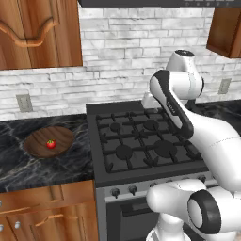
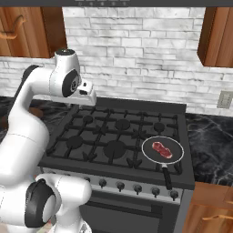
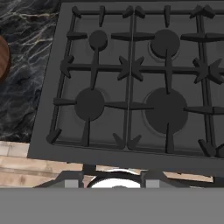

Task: Place the steak on the plate and place the tomato on the same plate.

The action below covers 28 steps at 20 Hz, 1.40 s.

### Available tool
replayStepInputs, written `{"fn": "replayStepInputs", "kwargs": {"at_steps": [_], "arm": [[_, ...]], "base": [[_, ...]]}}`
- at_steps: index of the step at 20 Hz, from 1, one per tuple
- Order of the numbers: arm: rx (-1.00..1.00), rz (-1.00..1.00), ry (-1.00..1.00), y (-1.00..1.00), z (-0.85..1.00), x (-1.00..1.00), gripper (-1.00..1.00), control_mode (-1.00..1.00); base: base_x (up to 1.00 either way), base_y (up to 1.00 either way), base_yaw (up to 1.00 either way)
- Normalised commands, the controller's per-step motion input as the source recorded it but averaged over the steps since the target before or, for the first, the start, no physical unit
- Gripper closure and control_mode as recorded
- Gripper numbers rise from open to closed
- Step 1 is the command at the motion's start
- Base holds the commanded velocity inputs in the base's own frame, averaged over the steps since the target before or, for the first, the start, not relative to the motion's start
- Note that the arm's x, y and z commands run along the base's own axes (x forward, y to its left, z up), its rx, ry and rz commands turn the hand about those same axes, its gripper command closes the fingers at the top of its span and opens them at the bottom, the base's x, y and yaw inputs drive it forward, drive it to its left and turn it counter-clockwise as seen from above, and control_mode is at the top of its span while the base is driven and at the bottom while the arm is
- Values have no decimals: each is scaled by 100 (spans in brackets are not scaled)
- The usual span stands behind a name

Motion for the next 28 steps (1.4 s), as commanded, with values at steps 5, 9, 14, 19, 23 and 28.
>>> {"fn": "replayStepInputs", "kwargs": {"at_steps": [5,9,14,19,23,28], "arm": [[2,0,-3,-11,-1,-12,-100,-100],[2,19,-16,-25,0,-15,-100,-100],[-2,32,-9,-39,-3,-11,-100,-100],[-7,27,-3,-37,-4,-3,-100,-100],[-14,21,0,-34,-4,0,-100,-100],[-24,6,4,-43,-10,0,-100,-100]], "base": [[0,0,0],[0,0,0],[0,0,0],[0,0,0],[0,0,0],[0,0,0]]}}
